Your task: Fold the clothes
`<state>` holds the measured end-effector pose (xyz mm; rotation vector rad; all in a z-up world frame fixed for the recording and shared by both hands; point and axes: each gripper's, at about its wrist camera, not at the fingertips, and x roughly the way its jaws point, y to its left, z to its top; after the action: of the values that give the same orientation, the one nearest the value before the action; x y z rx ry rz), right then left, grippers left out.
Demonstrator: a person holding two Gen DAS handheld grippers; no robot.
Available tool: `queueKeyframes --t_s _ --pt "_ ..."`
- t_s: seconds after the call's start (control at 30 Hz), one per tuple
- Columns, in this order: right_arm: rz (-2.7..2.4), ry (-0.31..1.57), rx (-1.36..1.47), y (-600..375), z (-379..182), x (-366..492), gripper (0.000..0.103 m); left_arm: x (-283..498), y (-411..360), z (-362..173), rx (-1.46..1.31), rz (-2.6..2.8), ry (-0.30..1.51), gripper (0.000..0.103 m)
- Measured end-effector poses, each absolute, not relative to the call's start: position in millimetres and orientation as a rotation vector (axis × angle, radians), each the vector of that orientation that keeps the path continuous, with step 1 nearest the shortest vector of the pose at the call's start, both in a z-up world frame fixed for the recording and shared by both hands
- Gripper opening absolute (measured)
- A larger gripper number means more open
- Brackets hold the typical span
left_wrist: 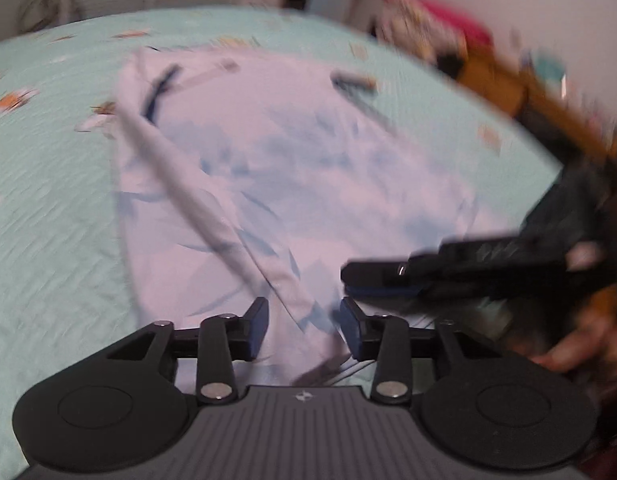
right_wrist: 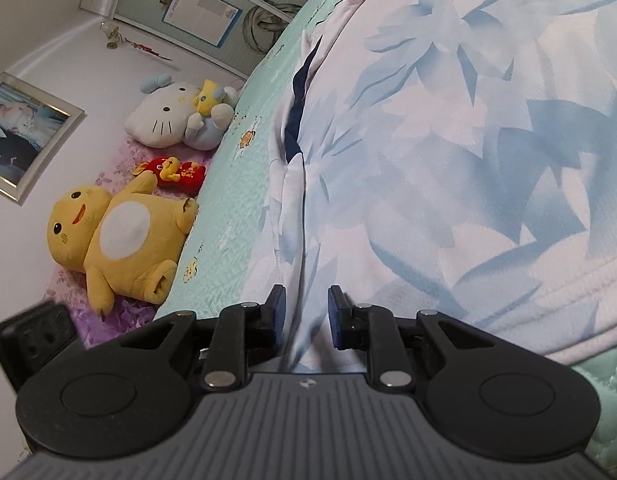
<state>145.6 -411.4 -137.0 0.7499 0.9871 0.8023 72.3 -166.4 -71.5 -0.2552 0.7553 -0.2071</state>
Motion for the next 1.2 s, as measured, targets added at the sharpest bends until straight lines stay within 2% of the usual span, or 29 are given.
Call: queueKeyframes --t_s 0.03,0.07,0.27,0.33,0.5,0.53,0.57,0.6,0.9,1.2 --pt "0.805 0.987 0.753 -410 -136 147 0.029 62 -152 -68 -0.309 -0.173 0.724 0.057" --pt "0.81 0.989 0.75 -409 -134 147 0.029 53 -139 -66 -0.358 -0.132 0.695 0.058" --pt "0.835 1.036 0.632 -390 -126 144 0.031 45 -105 -87 -0.456 0.051 0.747 0.057" --pt "0.845 1.051 0.592 -381 -124 144 0.04 48 -104 -95 -0.485 0.047 0.764 0.057" --pt "0.868 1.067 0.476 -358 -120 150 0.04 61 -111 -103 -0.478 0.034 0.789 0.057" --pt "0.882 1.073 0.463 -355 -121 150 0.034 63 -112 -104 -0.467 0.034 0.791 0.057" --pt "0.883 1.076 0.454 -353 -122 150 0.025 64 -114 -104 -0.457 0.032 0.794 0.057" --pt "0.877 1.078 0.445 -352 -122 151 0.0 64 -115 -104 -0.448 0.029 0.796 0.057" --pt "0.835 1.099 0.643 -392 -140 153 0.0 62 -118 -107 -0.391 0.035 0.817 0.058" --pt "0.851 1.117 0.707 -400 -151 157 0.001 63 -100 -111 -0.624 -0.035 0.823 0.056"
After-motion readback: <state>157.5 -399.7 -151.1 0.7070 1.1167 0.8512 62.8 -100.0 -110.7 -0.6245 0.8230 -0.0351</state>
